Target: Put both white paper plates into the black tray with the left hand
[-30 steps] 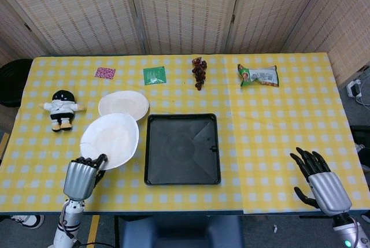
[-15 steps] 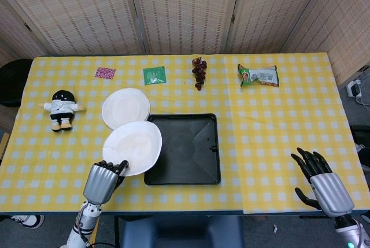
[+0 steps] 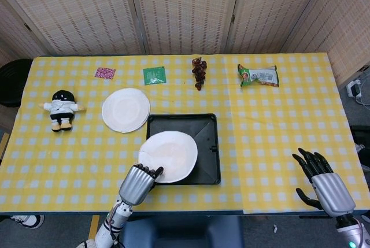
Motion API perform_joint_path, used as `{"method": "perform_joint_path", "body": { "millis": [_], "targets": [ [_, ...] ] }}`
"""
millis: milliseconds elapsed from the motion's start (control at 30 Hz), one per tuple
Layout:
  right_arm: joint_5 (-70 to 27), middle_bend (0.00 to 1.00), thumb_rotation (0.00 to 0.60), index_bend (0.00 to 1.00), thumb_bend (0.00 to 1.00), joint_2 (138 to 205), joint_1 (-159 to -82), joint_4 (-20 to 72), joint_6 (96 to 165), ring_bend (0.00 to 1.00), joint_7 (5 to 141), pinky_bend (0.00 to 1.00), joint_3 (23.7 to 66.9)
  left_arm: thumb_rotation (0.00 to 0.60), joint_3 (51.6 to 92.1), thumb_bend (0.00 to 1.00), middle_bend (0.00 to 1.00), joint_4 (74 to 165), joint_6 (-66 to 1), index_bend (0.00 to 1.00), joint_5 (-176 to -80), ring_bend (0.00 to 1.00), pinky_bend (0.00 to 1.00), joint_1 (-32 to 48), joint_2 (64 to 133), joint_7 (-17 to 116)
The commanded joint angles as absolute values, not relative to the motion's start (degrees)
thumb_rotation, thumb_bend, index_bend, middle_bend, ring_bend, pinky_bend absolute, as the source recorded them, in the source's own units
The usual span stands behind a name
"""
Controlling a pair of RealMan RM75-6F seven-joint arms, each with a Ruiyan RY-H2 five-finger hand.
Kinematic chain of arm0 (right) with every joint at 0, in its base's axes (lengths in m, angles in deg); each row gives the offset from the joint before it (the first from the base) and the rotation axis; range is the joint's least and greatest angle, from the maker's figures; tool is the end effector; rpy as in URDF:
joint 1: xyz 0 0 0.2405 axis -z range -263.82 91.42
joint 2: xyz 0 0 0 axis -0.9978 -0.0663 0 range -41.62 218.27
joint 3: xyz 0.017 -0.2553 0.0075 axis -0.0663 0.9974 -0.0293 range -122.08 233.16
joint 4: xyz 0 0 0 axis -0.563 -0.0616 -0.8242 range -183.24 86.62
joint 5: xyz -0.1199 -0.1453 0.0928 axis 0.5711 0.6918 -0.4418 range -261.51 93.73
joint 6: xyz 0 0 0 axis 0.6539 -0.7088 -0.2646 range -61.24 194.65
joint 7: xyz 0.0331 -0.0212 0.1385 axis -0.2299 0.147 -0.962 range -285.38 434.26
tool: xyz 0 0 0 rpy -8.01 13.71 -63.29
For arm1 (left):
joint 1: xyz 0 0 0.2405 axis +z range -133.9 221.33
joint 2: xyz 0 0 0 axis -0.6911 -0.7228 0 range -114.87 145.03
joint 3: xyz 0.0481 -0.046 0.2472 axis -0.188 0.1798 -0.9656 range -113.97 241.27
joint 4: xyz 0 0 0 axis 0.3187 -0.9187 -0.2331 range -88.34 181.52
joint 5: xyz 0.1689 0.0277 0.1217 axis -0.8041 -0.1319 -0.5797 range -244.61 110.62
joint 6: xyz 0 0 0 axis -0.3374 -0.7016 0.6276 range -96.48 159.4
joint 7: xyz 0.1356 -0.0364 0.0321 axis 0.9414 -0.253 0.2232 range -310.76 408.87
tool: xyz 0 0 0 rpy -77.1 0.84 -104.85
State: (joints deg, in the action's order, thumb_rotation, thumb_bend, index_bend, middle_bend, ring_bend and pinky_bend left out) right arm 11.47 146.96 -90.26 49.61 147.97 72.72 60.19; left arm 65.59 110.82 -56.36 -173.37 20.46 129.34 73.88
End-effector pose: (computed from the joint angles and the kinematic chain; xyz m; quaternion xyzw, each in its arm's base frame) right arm -0.2948 -0.1439 0.1466 0.6653 -0.4235 0.3574 0.5004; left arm -0.1269 0.2125 -0.0768 -0.6964 -0.1511 -0.5452 0.4415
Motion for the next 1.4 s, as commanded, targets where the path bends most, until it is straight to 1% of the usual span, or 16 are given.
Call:
{"method": "perform_joint_path", "body": {
  "millis": [33, 400, 833, 900, 967, 1000, 1033, 1100, 1200, 1300, 1400],
  "targets": [
    [11.44, 0.00, 0.600, 0.00, 0.38, 146.83, -90.14, 49.59, 148.22, 0.00, 72.27, 0.00, 60.14, 0.600, 66.20, 0.57, 1.00, 108.24, -54.54, 0.65, -172.76, 1.00, 1.00, 18.81, 131.33, 73.47],
    [9.61, 0.00, 0.600, 0.00, 0.38, 146.38, -90.08, 49.24, 148.18, 0.00, 71.25, 0.00, 59.36, 0.600, 69.57, 0.57, 1.00, 97.99, -50.22, 0.65, -168.26, 1.00, 1.00, 14.65, 135.81, 69.40],
    [7.69, 0.00, 0.600, 0.00, 0.38, 145.77, -90.04, 48.95, 147.92, 0.00, 70.01, 0.00, 58.51, 0.600, 69.77, 0.57, 1.00, 89.80, -47.20, 0.64, -165.61, 1.00, 1.00, 10.68, 140.78, 66.07],
    [7.68, 0.00, 0.600, 0.00, 0.38, 145.71, -89.88, 48.91, 148.22, 0.00, 69.91, 0.00, 58.46, 0.600, 69.53, 0.57, 1.00, 89.31, -46.65, 0.58, -165.18, 1.00, 1.00, 10.38, 141.25, 65.64],
    [7.39, 0.00, 0.600, 0.00, 0.38, 145.71, -89.84, 48.88, 148.12, 0.00, 70.01, 0.00, 58.38, 0.600, 69.23, 0.56, 1.00, 89.08, -46.65, 0.48, -165.13, 1.00, 1.00, 10.04, 141.57, 65.56],
    [7.25, 0.00, 0.600, 0.00, 0.38, 145.72, -89.85, 48.89, 148.00, 0.00, 70.08, 0.00, 58.36, 0.600, 69.12, 0.54, 1.00, 88.96, -46.79, 0.42, -165.15, 1.00, 1.00, 9.93, 141.75, 65.62],
    [7.12, 0.00, 0.600, 0.00, 0.38, 145.73, -89.89, 48.89, 147.83, 0.00, 70.12, 0.00, 58.35, 0.600, 69.06, 0.51, 1.00, 88.86, -46.89, 0.38, -165.10, 1.00, 1.00, 9.83, 141.92, 65.65],
    [6.98, 0.00, 0.600, 0.00, 0.38, 145.73, -89.91, 48.98, 147.62, 0.00, 70.26, 0.00, 58.36, 0.600, 69.10, 0.40, 1.00, 88.99, -46.82, 0.28, -164.75, 1.00, 1.00, 9.60, 142.18, 65.77],
    [7.23, 0.00, 0.600, 0.00, 0.38, 145.69, -89.73, 49.10, 147.99, 0.00, 70.43, 0.00, 58.38, 0.600, 69.25, 0.29, 1.00, 90.13, -47.01, 0.19, -164.34, 1.00, 1.00, 9.41, 141.87, 66.68],
    [7.18, 0.00, 0.600, 0.00, 0.38, 145.72, -89.52, 49.12, 148.37, 0.00, 70.53, 0.00, 58.28, 0.600, 68.83, 0.22, 1.00, 92.59, -46.92, 0.14, -164.12, 1.00, 1.00, 9.58, 140.71, 68.10],
    [7.32, 0.00, 0.600, 0.00, 0.38, 145.72, -89.46, 49.19, 148.39, 0.00, 70.61, 0.00, 58.36, 0.600, 68.35, 0.19, 1.00, 95.94, -45.70, 0.13, -163.46, 1.00, 1.00, 9.84, 139.24, 70.12]
  ]
}}
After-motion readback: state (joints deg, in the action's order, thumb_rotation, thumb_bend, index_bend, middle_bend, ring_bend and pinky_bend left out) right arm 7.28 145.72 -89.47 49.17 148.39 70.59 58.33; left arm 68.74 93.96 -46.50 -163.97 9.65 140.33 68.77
